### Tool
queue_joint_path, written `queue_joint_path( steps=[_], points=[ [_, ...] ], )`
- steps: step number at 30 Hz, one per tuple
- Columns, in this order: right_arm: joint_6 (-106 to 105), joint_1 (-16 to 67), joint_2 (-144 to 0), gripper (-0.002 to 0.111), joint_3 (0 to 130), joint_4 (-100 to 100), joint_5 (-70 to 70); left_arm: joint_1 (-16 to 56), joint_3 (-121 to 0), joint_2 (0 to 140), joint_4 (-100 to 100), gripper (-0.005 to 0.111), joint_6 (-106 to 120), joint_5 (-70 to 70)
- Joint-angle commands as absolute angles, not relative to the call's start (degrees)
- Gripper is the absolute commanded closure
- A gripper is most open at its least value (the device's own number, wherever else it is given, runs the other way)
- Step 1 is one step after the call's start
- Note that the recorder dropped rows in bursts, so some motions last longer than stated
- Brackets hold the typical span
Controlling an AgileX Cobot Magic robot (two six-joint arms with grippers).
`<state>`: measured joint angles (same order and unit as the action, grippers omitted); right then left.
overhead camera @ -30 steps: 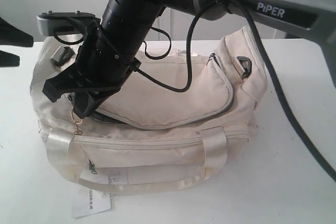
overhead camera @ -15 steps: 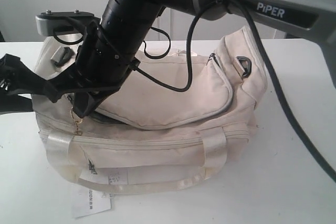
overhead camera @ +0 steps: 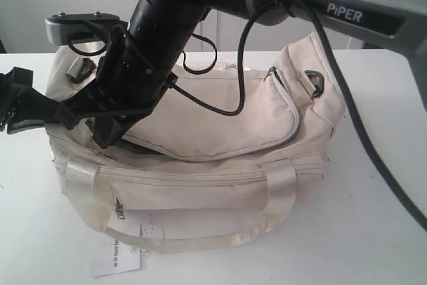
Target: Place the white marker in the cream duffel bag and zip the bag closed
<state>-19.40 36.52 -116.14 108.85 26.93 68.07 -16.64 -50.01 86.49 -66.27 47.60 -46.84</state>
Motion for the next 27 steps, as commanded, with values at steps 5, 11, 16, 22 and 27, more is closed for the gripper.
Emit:
queue_joint_path(
  steps=[5,11,16,22,27],
  points=[
    [-20.8,36.6,-115.5,0.108,108.6,27.1,70.0,-16.3,-49.8,86.1,-69.6,0.107,48.9,-47.6],
    [-20.8,36.6,-115.5,0.108,108.6,26.9,70.0,-16.3,-49.8,86.1,-69.8,0.107,48.9,-47.6],
    [-20.8,36.6,-115.5,0.108,108.6,26.9,70.0,-16.3,-49.8,86.1,-69.8,0.107,48.9,-47.5],
    [-20.8,36.6,-115.5,0.108,108.6,26.9,70.0,-16.3,-49.8,86.1,-70.0,0.107,48.9,-47.0],
    [-20.8,36.6,-115.4,0.108,108.6,25.4,70.0,-16.3,-49.8,86.1,-70.1,0.107,48.9,-47.0]
  ],
)
